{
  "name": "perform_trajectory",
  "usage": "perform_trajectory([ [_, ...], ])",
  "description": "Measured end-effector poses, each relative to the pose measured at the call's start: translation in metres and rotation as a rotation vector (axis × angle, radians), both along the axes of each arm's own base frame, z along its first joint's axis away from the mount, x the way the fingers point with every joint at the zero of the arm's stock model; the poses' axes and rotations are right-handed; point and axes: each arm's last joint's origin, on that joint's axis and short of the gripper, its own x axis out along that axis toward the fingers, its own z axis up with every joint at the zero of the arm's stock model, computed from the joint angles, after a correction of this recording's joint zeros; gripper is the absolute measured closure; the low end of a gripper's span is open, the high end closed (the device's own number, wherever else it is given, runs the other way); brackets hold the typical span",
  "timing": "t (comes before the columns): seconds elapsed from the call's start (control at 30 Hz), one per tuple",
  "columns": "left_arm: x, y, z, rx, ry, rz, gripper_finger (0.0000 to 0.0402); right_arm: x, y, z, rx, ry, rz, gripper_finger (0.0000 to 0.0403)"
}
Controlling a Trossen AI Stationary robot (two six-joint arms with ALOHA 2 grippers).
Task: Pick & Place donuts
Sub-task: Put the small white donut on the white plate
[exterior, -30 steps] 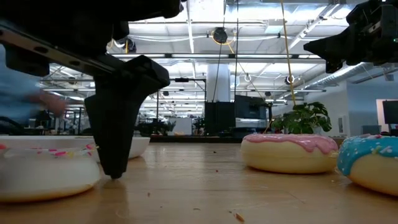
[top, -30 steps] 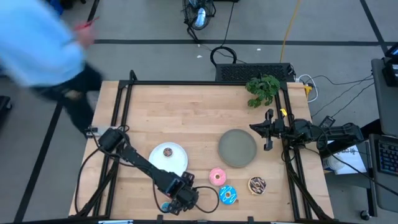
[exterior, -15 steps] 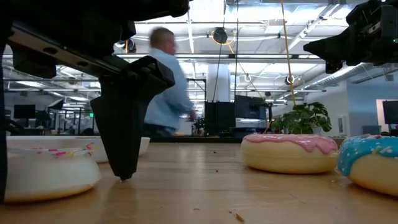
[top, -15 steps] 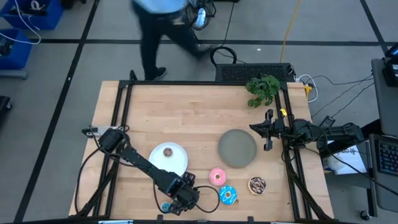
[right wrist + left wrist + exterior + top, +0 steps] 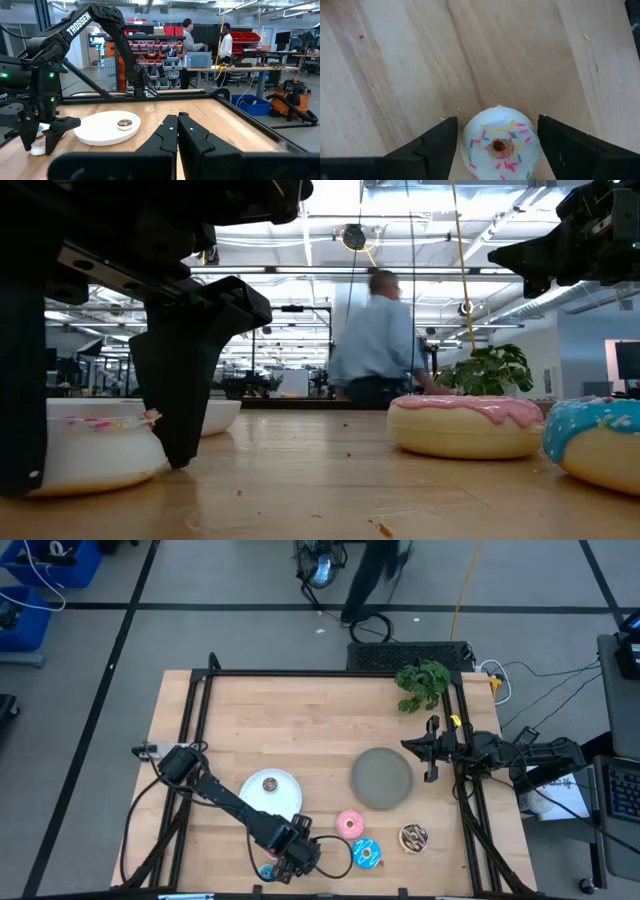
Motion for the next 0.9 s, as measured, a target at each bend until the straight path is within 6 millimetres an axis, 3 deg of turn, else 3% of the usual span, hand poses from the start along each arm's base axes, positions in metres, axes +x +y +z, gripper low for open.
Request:
perform_trajectory([
  [0.27, -0.0044, -0.0002, -0.0007, 0.003, 0.046, 0.022, 0.0064, 0.0000, 0.0000, -0.0001, 0.000, 0.001, 0.000, 0.0403],
  [0.43, -0.0043, -0.0004, -0.0006, 0.006, 0.042, 0.030, 0.0057, 0.0000, 0.0000, -0.0002, 0.000, 0.002, 0.001, 0.0403],
  [0.6, -0.0039, 0.0002, -0.0007, 0.020, 0.032, 0.027, 0.0084, 0.0000, 0.0000, -0.0002, 0.000, 0.002, 0.001, 0.0403],
  [0.9, -0.0025, 0.0008, -0.0006, 0.049, 0.001, 0.018, 0.0183, 0.0000, 0.0000, -0.0002, 0.000, 0.002, 0.001, 0.0403],
])
